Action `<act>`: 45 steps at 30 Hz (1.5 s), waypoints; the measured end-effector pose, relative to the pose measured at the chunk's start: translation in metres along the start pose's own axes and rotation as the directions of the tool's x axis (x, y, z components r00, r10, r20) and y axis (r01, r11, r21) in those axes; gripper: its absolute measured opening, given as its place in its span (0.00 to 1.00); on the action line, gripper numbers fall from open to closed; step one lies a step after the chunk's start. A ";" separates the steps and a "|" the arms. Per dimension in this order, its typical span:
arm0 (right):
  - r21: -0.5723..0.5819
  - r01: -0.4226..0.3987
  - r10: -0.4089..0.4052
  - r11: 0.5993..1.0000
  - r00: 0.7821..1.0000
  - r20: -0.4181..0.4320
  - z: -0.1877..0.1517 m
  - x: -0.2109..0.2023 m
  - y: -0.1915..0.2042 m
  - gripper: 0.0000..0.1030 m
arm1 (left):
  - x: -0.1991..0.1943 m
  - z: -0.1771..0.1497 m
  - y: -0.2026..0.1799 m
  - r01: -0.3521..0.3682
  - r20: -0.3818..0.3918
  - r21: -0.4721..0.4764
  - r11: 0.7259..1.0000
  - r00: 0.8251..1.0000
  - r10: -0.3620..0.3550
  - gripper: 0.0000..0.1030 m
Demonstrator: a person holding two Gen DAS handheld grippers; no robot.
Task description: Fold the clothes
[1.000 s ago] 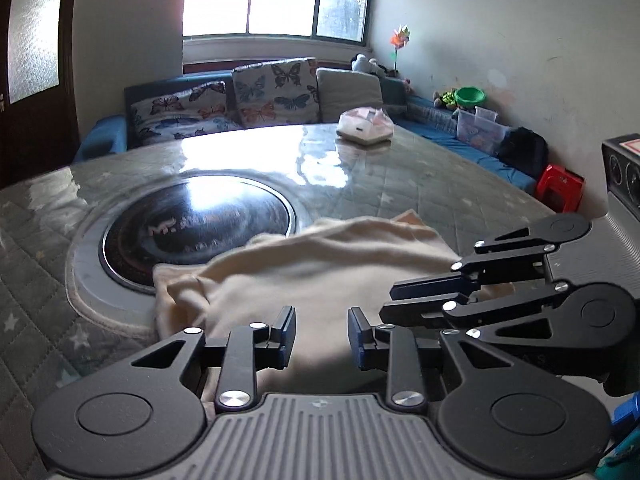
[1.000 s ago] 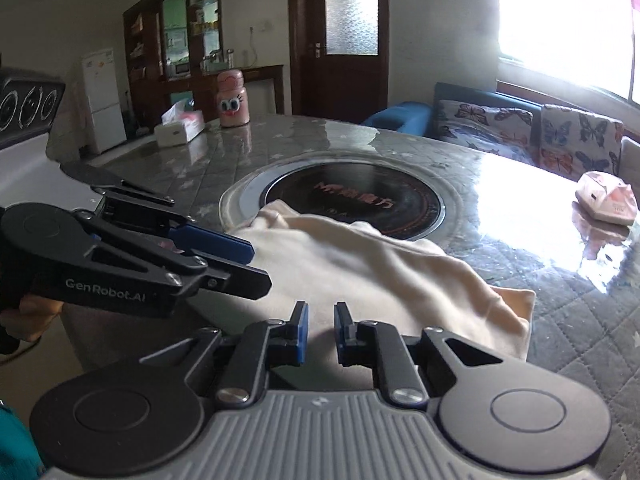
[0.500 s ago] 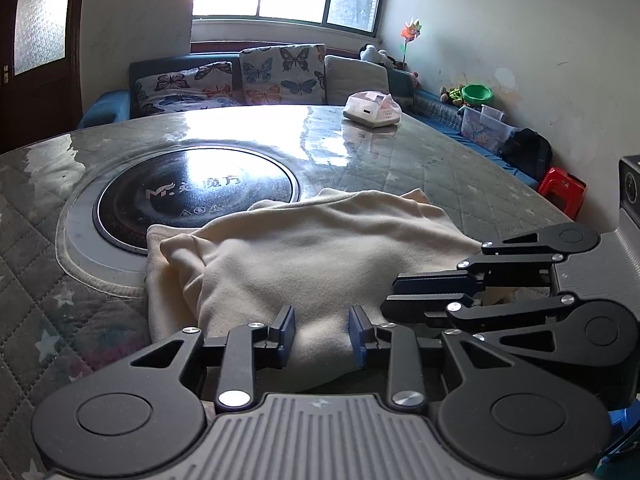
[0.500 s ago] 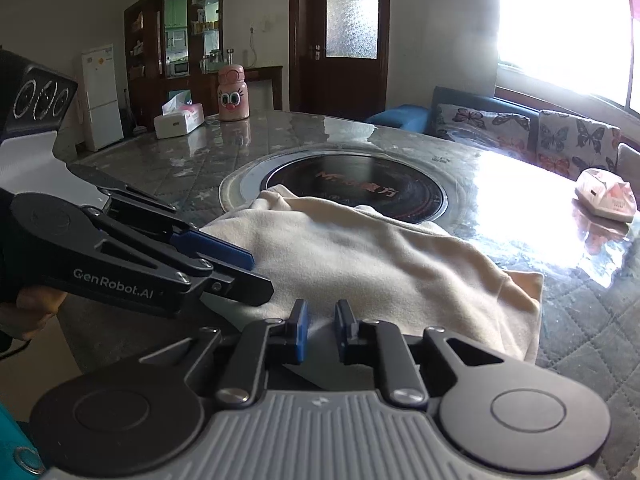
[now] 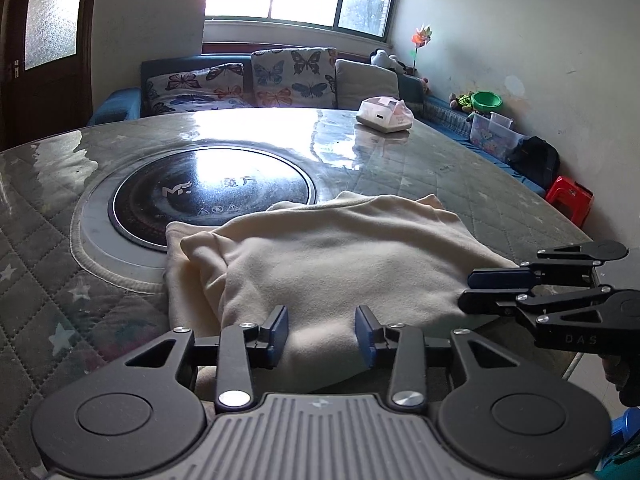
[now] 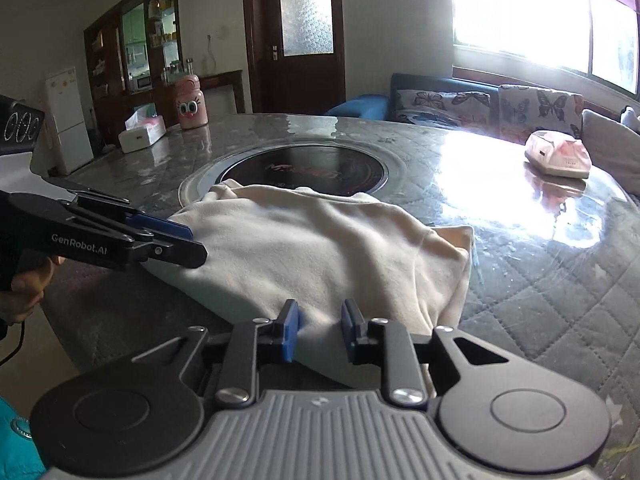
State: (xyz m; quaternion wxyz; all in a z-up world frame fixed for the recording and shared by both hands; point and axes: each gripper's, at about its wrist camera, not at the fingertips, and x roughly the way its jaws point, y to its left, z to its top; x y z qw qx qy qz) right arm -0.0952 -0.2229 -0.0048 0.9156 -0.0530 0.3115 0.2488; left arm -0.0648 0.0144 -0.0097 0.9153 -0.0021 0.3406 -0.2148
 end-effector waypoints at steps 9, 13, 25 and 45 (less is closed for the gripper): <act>0.087 0.026 -0.027 0.996 1.000 0.014 0.012 -0.004 -0.023 0.21 | -0.001 0.009 0.013 -0.008 -0.007 -0.035 0.999 1.000 0.007 0.42; 0.086 0.028 -0.028 0.996 1.000 -0.002 0.006 0.003 -0.028 0.21 | 0.001 0.011 0.021 -0.021 -0.013 -0.060 0.998 1.000 0.020 0.42; 0.073 0.019 -0.019 0.997 1.000 0.005 0.010 0.003 -0.024 0.27 | 0.006 0.032 0.062 -0.097 -0.013 -0.212 0.972 0.995 0.096 0.25; 0.047 0.006 -0.007 0.999 1.000 0.007 0.019 0.002 -0.025 0.27 | 0.024 0.039 0.053 -0.197 -0.017 -0.088 0.976 0.980 0.197 0.09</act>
